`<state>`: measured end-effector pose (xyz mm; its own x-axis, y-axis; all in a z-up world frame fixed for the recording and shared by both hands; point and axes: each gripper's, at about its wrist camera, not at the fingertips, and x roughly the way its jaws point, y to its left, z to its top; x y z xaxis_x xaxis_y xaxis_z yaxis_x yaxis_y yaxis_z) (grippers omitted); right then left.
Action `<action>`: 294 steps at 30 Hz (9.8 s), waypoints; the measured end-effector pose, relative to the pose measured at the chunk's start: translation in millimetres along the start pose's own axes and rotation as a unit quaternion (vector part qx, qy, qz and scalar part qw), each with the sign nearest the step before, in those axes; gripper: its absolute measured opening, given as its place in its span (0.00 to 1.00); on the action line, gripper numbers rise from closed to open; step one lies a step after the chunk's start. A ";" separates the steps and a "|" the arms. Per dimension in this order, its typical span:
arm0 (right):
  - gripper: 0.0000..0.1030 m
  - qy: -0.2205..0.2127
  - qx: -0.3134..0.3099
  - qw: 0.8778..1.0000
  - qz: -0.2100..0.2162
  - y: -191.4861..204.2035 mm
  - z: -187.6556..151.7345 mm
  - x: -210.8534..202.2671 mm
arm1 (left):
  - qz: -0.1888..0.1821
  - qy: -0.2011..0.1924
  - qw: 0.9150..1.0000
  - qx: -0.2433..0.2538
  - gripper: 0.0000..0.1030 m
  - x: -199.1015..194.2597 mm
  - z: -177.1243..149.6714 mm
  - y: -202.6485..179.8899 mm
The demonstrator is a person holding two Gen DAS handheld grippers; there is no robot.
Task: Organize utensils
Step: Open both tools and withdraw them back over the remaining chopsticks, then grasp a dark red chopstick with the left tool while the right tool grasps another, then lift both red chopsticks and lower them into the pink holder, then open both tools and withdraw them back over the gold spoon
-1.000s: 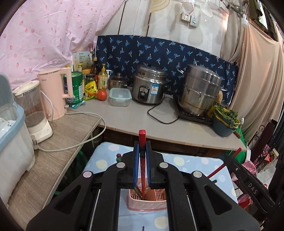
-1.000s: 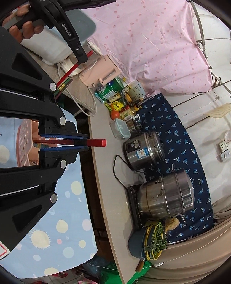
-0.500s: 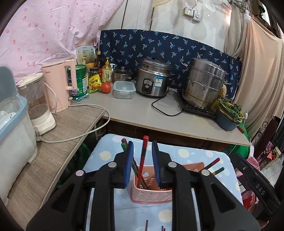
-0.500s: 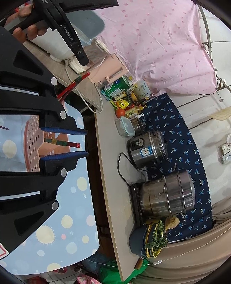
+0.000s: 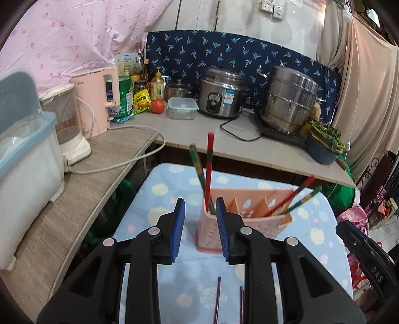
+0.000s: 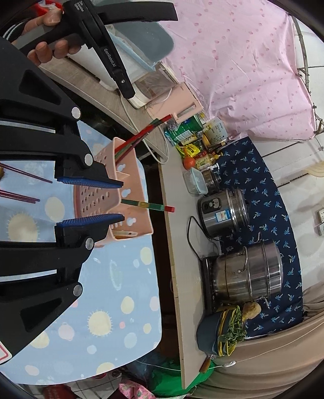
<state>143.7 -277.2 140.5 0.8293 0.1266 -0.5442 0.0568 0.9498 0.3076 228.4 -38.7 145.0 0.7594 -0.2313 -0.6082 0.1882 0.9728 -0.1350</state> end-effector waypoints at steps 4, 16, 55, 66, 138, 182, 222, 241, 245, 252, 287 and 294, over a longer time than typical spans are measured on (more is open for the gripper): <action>0.21 0.018 -0.001 1.000 0.000 1.8 -26.6 -8.6 | 0.004 0.020 1.000 0.005 0.24 -3.4 -26.3 2.0; 0.21 0.097 -0.009 0.995 -0.003 5.4 -119.5 -24.6 | 0.006 0.084 0.996 0.014 0.24 -9.3 -106.2 9.8; 0.21 0.198 -0.047 0.979 -0.012 25.1 -243.7 -27.3 | -0.011 0.192 0.981 0.037 0.25 -14.8 -235.9 4.1; 0.21 0.194 -0.052 0.979 -0.023 21.7 -242.9 -27.0 | -0.019 0.196 0.979 0.045 0.30 -14.4 -241.5 -3.2; 0.07 0.157 -0.009 0.988 -0.013 8.4 -213.4 -58.3 | -0.066 0.193 0.978 0.036 0.07 -44.6 -230.2 -4.9; 0.07 -0.055 0.025 0.998 0.025 -2.7 2.9 -76.7 | -0.079 -0.015 0.997 0.012 0.07 -81.1 -12.8 -13.1; 0.07 -0.036 0.011 0.999 0.003 8.1 84.3 63.1 | -0.048 -0.074 0.996 -0.007 0.07 19.0 81.8 -23.6; 0.15 -0.051 0.002 0.999 0.011 13.6 67.2 14.9 | -0.029 -0.057 0.998 -0.004 0.07 0.8 54.9 -18.3; 0.15 -0.048 -0.005 0.999 0.013 16.9 52.9 1.6 | -0.021 -0.045 0.999 0.006 0.07 -6.5 40.3 -19.1; 0.16 -0.016 -0.016 1.000 0.015 21.5 10.7 -13.4 | -0.002 -0.013 1.000 0.024 0.07 -14.0 4.0 -21.2; 0.22 0.128 -0.043 0.991 -0.015 23.6 -171.2 -33.1 | 0.033 0.099 0.993 0.051 0.12 -25.1 -154.1 -4.4; 0.22 0.157 -0.046 0.986 -0.012 28.5 -202.6 -33.4 | 0.040 0.120 0.991 0.048 0.23 -25.3 -180.8 3.0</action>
<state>5.0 -196.4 9.3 0.6146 0.1733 -0.7696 0.0108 0.9736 0.2278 97.1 -27.7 18.6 0.6069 -0.1322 -0.7837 0.2002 0.9797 -0.0102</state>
